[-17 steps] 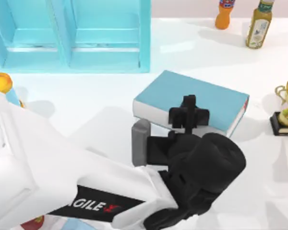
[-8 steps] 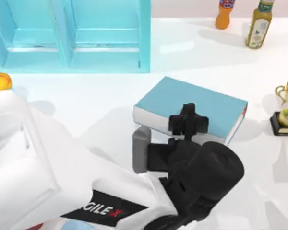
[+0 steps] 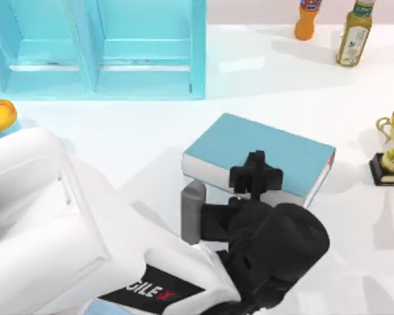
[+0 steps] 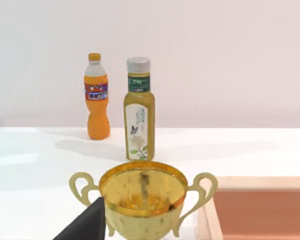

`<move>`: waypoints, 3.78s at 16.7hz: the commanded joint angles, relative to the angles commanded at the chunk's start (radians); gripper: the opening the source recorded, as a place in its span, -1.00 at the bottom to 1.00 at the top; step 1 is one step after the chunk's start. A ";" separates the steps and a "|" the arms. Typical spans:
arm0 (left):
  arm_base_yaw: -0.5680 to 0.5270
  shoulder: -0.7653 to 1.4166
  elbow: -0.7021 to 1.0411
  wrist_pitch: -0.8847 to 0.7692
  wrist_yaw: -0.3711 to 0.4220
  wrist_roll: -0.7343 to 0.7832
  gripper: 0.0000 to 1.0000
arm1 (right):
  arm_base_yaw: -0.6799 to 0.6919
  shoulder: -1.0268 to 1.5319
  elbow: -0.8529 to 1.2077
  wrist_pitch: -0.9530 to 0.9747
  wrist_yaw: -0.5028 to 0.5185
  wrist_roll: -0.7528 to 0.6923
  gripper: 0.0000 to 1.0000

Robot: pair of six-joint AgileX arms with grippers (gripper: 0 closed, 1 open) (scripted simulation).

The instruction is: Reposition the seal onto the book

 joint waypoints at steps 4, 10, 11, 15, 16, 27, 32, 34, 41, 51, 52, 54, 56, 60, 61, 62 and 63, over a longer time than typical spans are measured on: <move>0.000 0.000 0.000 0.000 0.000 0.000 -0.10 | 0.000 0.000 0.000 0.000 0.000 0.000 1.00; 0.000 0.000 0.000 0.000 0.000 0.000 0.81 | 0.000 0.000 0.000 0.000 0.000 0.000 1.00; 0.000 0.000 0.000 0.000 0.000 0.000 0.96 | 0.000 0.000 0.000 0.000 0.000 0.000 1.00; 0.000 0.000 0.000 0.000 0.000 0.000 1.00 | 0.000 0.000 0.000 0.000 0.000 0.000 1.00; 0.000 0.000 0.000 0.000 0.000 0.000 1.00 | 0.000 0.000 0.000 0.000 0.000 0.000 1.00; -0.118 -0.016 0.016 -0.221 -0.081 -0.215 1.00 | 0.000 0.000 0.000 0.000 0.000 0.000 1.00; -0.281 -0.064 0.038 -0.595 -0.200 -0.528 1.00 | 0.000 0.000 0.000 0.000 0.000 0.000 1.00; -0.341 -0.085 0.043 -0.735 -0.243 -0.640 1.00 | 0.000 0.000 0.000 0.000 0.000 0.000 1.00; -0.428 -0.121 0.046 -0.911 -0.305 -0.804 1.00 | 0.000 0.000 0.000 0.000 0.000 0.000 1.00; -0.296 -0.315 0.009 -0.863 -0.192 -0.516 1.00 | 0.000 0.000 0.000 0.000 0.000 0.000 1.00; -0.259 -0.369 -0.005 -0.852 -0.162 -0.433 1.00 | 0.000 0.000 0.000 0.000 0.000 0.000 1.00; -0.172 -0.492 -0.042 -0.828 -0.090 -0.236 1.00 | 0.000 0.000 0.000 0.000 0.000 0.000 1.00; -0.066 -0.635 -0.093 -0.802 -0.005 0.001 1.00 | 0.000 0.000 0.000 0.000 0.000 0.000 1.00; 0.195 -0.969 -0.238 -0.749 0.206 0.559 1.00 | 0.000 0.000 0.000 0.000 0.000 0.000 1.00; 0.266 -1.058 -0.281 -0.736 0.265 0.704 1.00 | 0.000 0.000 0.000 0.000 0.000 0.000 1.00; 0.340 -1.147 -0.327 -0.725 0.324 0.848 1.00 | 0.000 0.000 0.000 0.000 0.000 0.000 1.00; 0.414 -1.236 -0.375 -0.713 0.385 0.988 1.00 | 0.000 0.000 0.000 0.000 0.000 0.000 1.00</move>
